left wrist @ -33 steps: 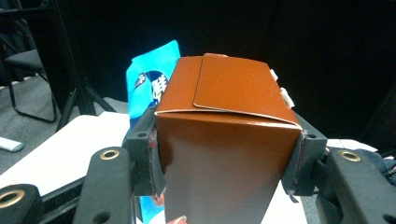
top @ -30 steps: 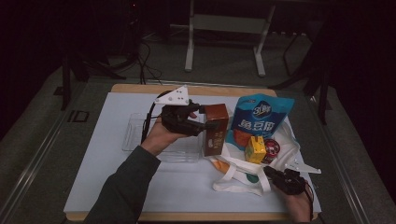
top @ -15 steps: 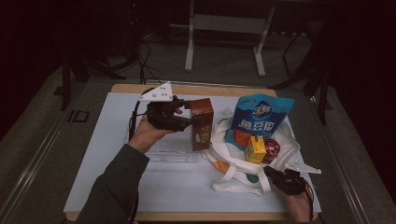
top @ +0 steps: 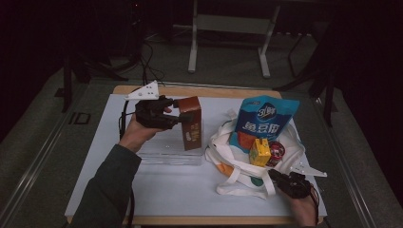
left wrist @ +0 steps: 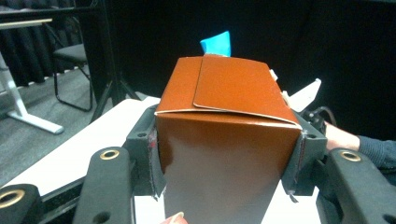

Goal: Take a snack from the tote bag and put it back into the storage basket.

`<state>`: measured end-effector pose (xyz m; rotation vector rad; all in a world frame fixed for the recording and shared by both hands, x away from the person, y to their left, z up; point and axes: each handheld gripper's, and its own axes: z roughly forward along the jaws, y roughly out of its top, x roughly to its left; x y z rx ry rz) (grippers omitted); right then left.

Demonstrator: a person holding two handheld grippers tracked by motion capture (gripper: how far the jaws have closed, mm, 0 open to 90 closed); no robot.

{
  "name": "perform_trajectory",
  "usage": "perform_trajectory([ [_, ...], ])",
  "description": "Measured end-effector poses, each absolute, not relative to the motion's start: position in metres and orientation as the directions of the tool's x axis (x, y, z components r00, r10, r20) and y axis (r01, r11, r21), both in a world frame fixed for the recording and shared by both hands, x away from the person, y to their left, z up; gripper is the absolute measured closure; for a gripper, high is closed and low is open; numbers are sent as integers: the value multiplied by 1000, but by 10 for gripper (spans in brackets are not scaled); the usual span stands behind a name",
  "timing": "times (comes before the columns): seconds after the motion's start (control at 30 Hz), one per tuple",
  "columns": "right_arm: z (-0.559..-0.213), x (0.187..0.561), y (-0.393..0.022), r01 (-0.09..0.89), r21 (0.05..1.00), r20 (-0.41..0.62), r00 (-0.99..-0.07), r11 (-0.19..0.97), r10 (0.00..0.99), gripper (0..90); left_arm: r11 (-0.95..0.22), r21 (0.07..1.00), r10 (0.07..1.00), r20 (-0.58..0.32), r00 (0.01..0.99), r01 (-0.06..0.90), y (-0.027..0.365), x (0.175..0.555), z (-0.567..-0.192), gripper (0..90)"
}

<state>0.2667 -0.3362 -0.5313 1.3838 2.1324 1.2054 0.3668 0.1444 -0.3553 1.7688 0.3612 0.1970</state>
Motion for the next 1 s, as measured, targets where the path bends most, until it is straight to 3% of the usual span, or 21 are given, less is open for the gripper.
perform_trajectory([
  [1.0,-532,266,-336,588,791,167,-472,168,866,831,-298,931,453,-57,890,212,218,373,-391,430],
])
